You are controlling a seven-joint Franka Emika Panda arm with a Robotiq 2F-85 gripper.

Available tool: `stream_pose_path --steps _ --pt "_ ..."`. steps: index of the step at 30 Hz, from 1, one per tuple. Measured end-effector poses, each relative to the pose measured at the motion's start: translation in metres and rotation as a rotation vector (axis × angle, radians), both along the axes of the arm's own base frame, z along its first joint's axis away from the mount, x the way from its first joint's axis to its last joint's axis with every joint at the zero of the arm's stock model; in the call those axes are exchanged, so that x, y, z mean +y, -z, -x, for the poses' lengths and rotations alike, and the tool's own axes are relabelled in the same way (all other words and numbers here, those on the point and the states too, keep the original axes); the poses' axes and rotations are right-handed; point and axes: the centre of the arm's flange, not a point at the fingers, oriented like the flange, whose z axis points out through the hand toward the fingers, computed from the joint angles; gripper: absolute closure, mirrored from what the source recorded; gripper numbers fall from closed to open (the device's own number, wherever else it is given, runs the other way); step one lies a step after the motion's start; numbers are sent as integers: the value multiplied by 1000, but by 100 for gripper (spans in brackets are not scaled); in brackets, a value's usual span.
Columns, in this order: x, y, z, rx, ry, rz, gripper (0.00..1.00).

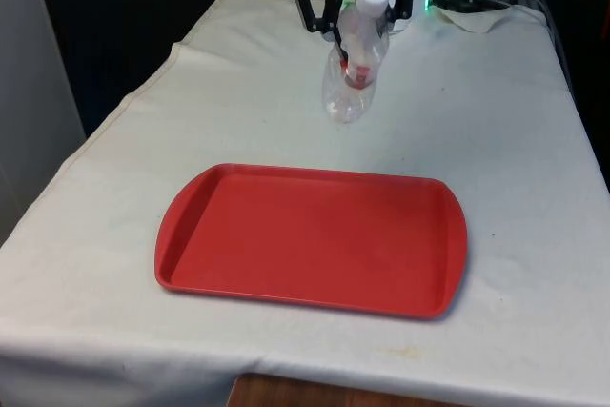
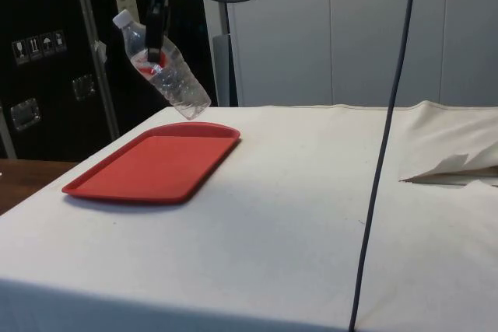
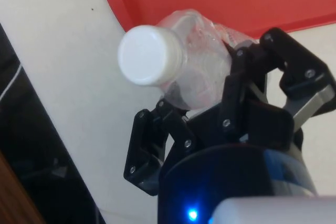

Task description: Place the bottle upright on the tray.

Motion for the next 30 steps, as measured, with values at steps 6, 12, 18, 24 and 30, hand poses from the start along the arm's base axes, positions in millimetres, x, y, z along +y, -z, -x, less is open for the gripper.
stream_pose_path --steps 6,12,18,24,30 --pt "-2 -1 6 -14 -7 -9 67" --pt "-5 -2 11 -29 -8 -19 67" --pt "-10 -2 13 -65 -6 -44 67" --pt "-12 -4 13 -73 -7 -53 67" --pt "-10 -4 13 -74 -10 -53 67"
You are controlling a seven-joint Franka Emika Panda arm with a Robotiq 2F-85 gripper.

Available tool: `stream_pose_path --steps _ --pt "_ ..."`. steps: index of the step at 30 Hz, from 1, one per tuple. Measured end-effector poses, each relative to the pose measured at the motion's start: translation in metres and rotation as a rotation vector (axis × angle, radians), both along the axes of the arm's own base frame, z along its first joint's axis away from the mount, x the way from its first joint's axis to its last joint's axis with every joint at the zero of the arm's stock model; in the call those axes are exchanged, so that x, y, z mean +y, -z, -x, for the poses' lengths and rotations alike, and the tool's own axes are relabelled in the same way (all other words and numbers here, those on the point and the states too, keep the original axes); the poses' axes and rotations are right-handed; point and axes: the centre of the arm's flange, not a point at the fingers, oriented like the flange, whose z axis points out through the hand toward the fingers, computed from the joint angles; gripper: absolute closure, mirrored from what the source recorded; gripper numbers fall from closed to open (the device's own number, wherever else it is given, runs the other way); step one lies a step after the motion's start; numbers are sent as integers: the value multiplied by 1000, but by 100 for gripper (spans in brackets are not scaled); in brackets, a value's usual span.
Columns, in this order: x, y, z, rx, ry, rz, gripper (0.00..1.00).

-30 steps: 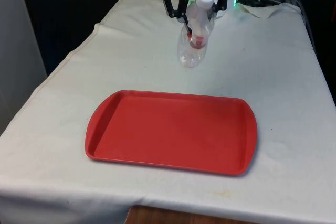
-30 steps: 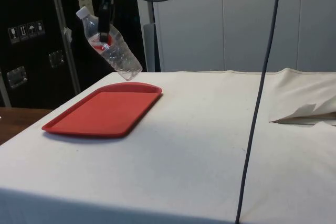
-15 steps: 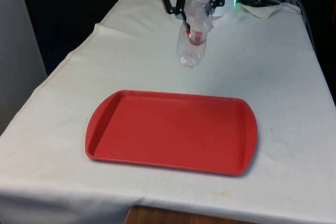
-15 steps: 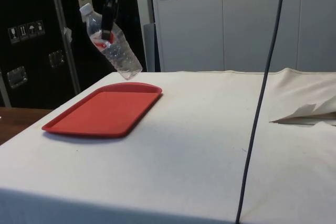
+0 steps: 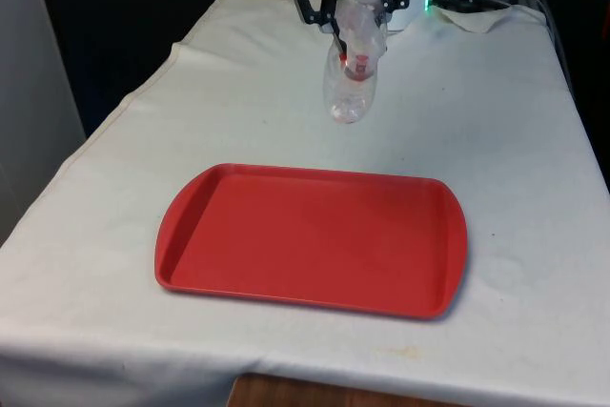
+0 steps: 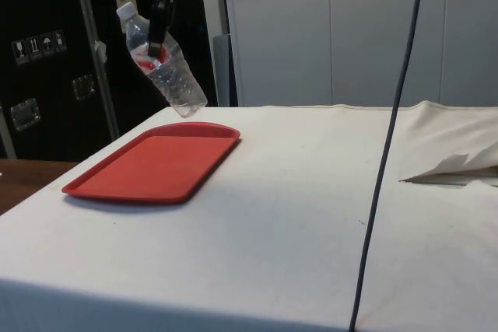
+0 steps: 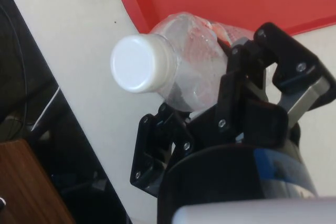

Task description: Place the bottle upright on the tray.

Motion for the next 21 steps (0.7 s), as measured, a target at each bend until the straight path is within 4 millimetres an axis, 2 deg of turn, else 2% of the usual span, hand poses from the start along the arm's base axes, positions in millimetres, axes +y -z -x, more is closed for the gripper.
stream_pose_path --steps 21 --pt "0 -3 -13 -74 13 27 67"
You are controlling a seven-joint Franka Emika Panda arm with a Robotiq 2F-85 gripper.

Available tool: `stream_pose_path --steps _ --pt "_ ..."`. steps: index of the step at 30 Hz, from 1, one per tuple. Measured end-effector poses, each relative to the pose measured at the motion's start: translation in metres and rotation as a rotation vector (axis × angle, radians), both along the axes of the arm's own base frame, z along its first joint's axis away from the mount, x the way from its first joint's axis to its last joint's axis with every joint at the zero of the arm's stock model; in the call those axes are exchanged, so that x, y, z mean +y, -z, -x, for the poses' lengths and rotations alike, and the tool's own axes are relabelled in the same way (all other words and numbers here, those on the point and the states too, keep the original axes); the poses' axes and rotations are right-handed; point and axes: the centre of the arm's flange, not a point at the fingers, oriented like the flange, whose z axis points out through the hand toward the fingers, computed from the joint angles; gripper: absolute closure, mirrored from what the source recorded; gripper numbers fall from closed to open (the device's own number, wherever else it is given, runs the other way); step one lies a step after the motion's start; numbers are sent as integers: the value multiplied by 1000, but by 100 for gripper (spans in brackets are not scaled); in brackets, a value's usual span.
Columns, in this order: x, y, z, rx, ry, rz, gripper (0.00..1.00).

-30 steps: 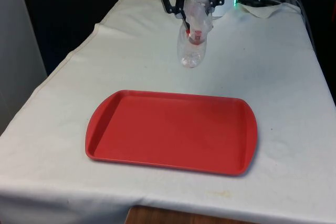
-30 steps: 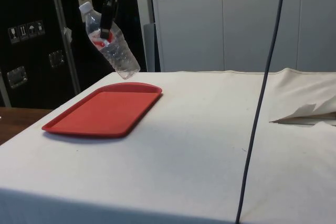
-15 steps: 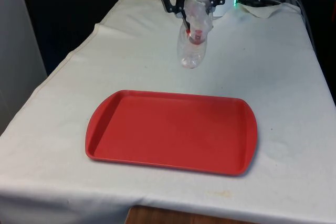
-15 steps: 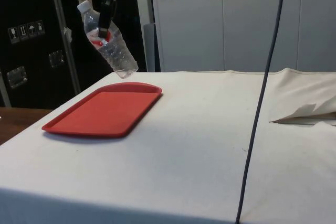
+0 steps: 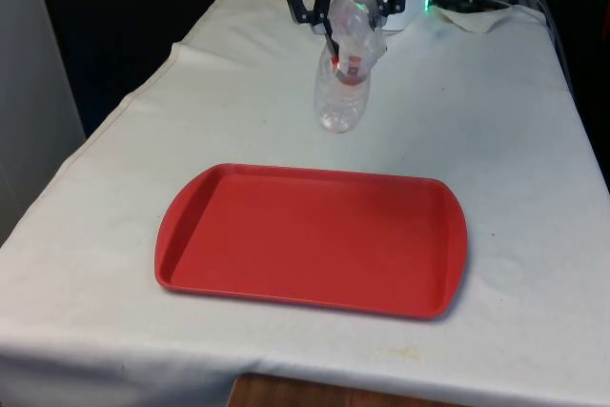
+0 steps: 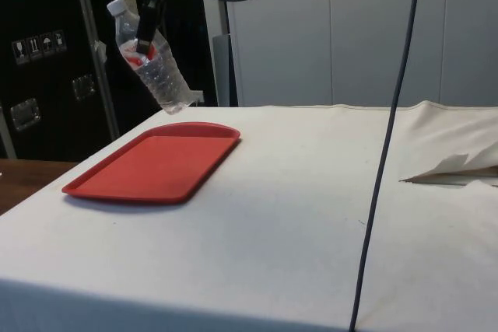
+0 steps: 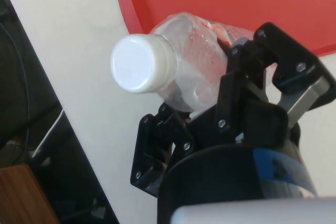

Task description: Place the bottle upright on the tray.

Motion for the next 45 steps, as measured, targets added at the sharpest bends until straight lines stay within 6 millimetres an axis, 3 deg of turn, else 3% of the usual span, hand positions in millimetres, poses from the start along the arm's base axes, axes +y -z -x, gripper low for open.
stream_pose_path --steps 25,45 --pt "-1 4 3 -133 33 -19 67" --pt "-8 35 11 -189 85 -24 67"
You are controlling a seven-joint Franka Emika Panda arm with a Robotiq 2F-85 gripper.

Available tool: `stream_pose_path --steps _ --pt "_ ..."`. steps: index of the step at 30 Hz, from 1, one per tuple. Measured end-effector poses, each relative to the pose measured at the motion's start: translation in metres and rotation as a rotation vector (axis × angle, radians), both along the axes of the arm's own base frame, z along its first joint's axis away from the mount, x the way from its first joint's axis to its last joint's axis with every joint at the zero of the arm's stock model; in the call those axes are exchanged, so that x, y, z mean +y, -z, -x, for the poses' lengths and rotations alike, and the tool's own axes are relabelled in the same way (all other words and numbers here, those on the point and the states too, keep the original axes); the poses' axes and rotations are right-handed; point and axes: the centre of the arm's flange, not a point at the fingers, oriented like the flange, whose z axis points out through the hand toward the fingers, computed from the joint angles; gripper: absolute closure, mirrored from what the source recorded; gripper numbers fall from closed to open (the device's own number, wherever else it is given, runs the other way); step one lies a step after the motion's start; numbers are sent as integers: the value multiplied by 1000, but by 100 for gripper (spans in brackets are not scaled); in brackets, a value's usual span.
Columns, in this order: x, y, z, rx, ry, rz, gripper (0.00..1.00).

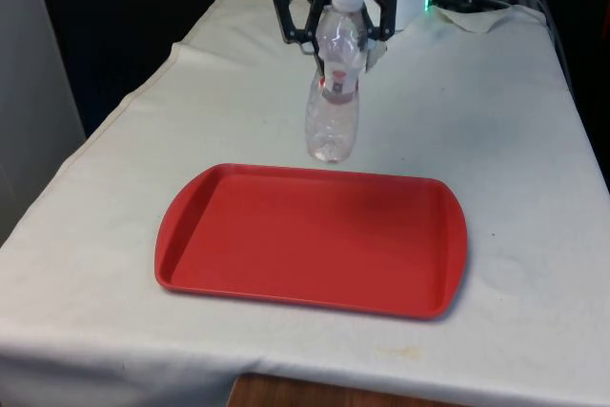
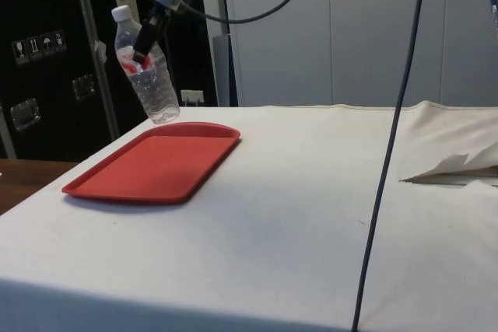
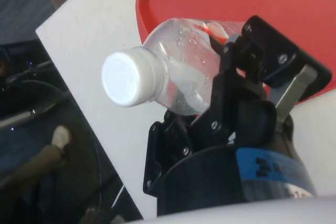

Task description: Place the bottle upright on the tray.

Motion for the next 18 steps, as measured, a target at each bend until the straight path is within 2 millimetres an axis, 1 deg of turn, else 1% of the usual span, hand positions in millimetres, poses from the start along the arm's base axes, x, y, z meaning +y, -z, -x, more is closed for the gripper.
stream_pose_path --steps 11,18 --pt "-6 17 0 -13 35 6 67" --pt "-8 22 -3 -29 58 12 67"
